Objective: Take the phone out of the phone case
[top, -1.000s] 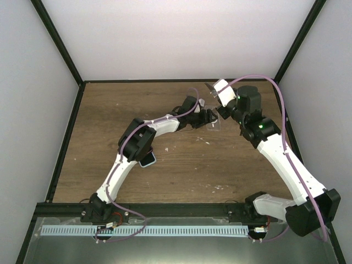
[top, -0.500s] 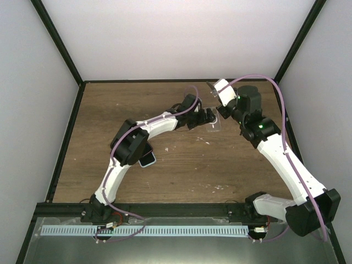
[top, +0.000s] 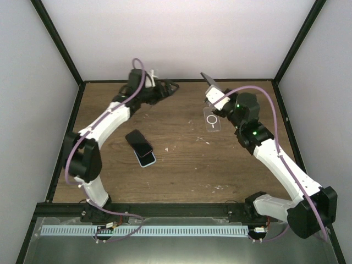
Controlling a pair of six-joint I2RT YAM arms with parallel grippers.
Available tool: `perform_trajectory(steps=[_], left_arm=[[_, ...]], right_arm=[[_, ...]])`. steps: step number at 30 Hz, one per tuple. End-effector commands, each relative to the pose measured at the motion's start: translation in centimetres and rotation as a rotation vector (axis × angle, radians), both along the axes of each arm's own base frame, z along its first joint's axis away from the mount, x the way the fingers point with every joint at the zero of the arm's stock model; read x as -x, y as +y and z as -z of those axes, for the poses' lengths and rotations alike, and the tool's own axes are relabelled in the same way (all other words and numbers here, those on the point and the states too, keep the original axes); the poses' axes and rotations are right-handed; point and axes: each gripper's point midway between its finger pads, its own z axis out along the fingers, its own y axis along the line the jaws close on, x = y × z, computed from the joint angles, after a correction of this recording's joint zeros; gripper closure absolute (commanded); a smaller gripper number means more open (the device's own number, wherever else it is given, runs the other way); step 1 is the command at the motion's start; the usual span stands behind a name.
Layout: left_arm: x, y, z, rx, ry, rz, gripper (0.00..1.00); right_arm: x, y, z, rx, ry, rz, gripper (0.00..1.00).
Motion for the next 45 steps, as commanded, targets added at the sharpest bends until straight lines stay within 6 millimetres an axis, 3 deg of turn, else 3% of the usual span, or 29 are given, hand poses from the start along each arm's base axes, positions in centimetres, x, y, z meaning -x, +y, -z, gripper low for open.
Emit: perform_trajectory(steps=[1, 5, 10, 18, 28, 35, 37, 39, 43, 45], left_arm=[[1.2, 3.2, -4.6, 0.082, -0.084, 0.057, 0.00], [2.1, 4.8, -7.0, 0.189, -0.054, 0.083, 0.00], [3.9, 4.9, -8.9, 0.313, -0.017, 0.117, 0.01], [5.5, 4.5, -7.3, 0.435, 0.155, 0.100, 0.14], [5.3, 4.0, -6.3, 0.475, 0.225, 0.084, 0.62], [4.4, 4.7, -5.0, 0.486, 0.276, 0.030, 0.83], [4.1, 4.7, -5.0, 0.491, 0.278, 0.026, 0.87], [3.9, 4.8, -5.0, 0.494, 0.274, 0.021, 0.91], [3.0, 5.6, -5.4, 0.497, 0.242, 0.010, 1.00], [2.6, 6.1, -5.6, 0.493, 0.213, 0.011, 1.00]], right_arm=[[0.8, 2.4, -4.3, 0.088, -0.266, -0.075, 0.99], [2.0, 5.1, -3.4, 0.181, -0.361, -0.147, 0.99], [2.9, 8.3, -2.4, 0.235, -0.411, -0.204, 0.99], [6.0, 12.0, -0.3, 0.320, -0.497, -0.320, 0.99], [7.4, 14.5, 0.7, 0.363, -0.546, -0.365, 0.99], [7.5, 14.8, 1.8, 0.396, -0.567, -0.358, 0.98], [7.4, 14.8, 2.2, 0.403, -0.563, -0.354, 0.88], [7.3, 14.8, 2.8, 0.413, -0.549, -0.353, 0.68], [7.7, 14.4, 4.6, 0.426, -0.473, -0.379, 0.51], [8.2, 14.2, 5.6, 0.422, -0.422, -0.406, 0.42]])
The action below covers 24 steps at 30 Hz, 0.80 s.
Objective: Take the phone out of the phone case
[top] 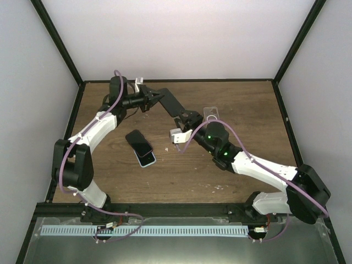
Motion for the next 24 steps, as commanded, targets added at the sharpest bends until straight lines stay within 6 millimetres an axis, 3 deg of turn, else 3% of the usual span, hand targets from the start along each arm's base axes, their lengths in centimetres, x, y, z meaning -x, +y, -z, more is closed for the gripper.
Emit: perform_trajectory(steps=[1, 4, 7, 12, 16, 24], left_arm=[[-1.3, 1.1, -1.6, 0.009, -0.103, -0.016, 1.00], [-1.4, 1.4, -2.5, 0.003, -0.192, 0.012, 1.00], [-1.1, 1.6, -2.8, -0.007, -0.275, 0.056, 1.00], [0.3, 1.5, -4.3, -0.050, -0.501, 0.131, 1.00], [1.7, 1.6, -5.7, -0.075, -0.686, 0.157, 1.00], [5.4, 1.1, -8.3, -0.011, -0.957, 0.229, 1.00]], right_arm=[[1.2, -0.8, 0.4, -0.013, 0.078, -0.012, 0.37], [1.9, -1.0, 2.4, -0.007, 0.277, -0.027, 0.23], [2.9, -0.9, 3.0, -0.035, 0.505, -0.059, 0.16], [3.2, -1.2, -0.4, -0.167, 0.785, -0.117, 0.12], [2.0, -2.0, -2.9, -0.305, 1.057, -0.142, 0.12], [0.0, -3.6, -5.4, -0.542, 1.642, -0.261, 0.20]])
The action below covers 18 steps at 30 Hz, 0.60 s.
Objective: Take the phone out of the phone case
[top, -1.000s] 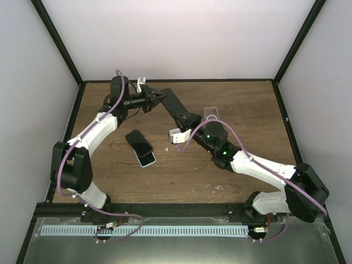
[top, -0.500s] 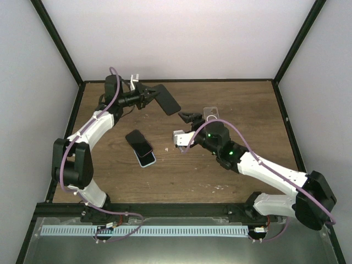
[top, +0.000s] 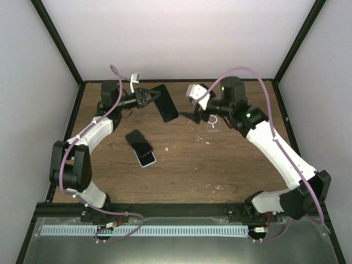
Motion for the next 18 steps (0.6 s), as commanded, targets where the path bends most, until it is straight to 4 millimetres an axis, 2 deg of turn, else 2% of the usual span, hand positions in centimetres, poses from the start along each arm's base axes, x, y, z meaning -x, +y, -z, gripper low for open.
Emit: perform_trajectory(steps=[1, 8, 12, 18], left_arm=[[3.2, -0.5, -5.4, 0.029, -0.328, 0.078, 1.00], [5.7, -2.8, -6.8, 0.019, -0.455, 0.150, 1.00], [7.0, -4.3, -6.6, 0.009, -0.486, 0.193, 1.00], [7.7, -5.8, -6.4, 0.000, -0.503, 0.221, 1.00]], right_arm=[[2.4, 0.2, 0.1, -0.158, 0.469, -0.145, 0.22], [2.1, 0.6, 0.0, -0.225, 0.596, -0.179, 0.28], [2.3, 0.9, 0.2, -0.243, 0.636, -0.209, 0.37], [2.7, 1.0, 0.4, -0.249, 0.652, -0.241, 0.52]])
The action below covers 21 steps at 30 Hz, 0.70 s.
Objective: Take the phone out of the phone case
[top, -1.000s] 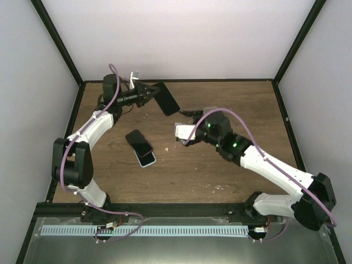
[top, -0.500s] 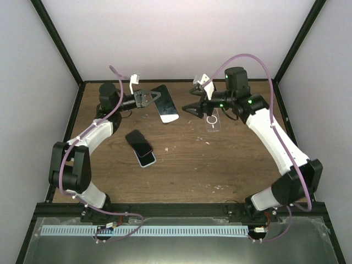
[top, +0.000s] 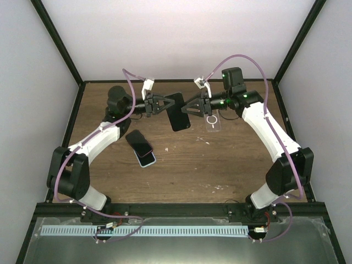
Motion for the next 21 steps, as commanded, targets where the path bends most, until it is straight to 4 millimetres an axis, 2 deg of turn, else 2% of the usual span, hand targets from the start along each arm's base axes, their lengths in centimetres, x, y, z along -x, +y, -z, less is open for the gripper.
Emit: perform_trajectory(steps=[1, 15, 17, 21], left_arm=[[1.2, -0.6, -2.4, 0.010, -0.146, 0.018, 1.00], [1.1, -1.9, -1.9, -0.023, -0.133, 0.038, 0.99], [0.8, -2.0, -1.5, -0.044, -0.126, 0.020, 0.88], [-0.1, -1.6, -0.4, -0.151, -0.111, -0.044, 0.54]], right_arm=[[0.7, 0.1, -0.9, -0.040, 0.014, -0.047, 0.55], [2.1, 0.0, -0.2, -0.053, 0.019, -0.094, 0.99], [2.1, 0.0, -0.2, -0.051, 0.023, -0.091, 0.99], [2.3, -0.9, 0.8, -0.049, 0.082, -0.073, 0.99]])
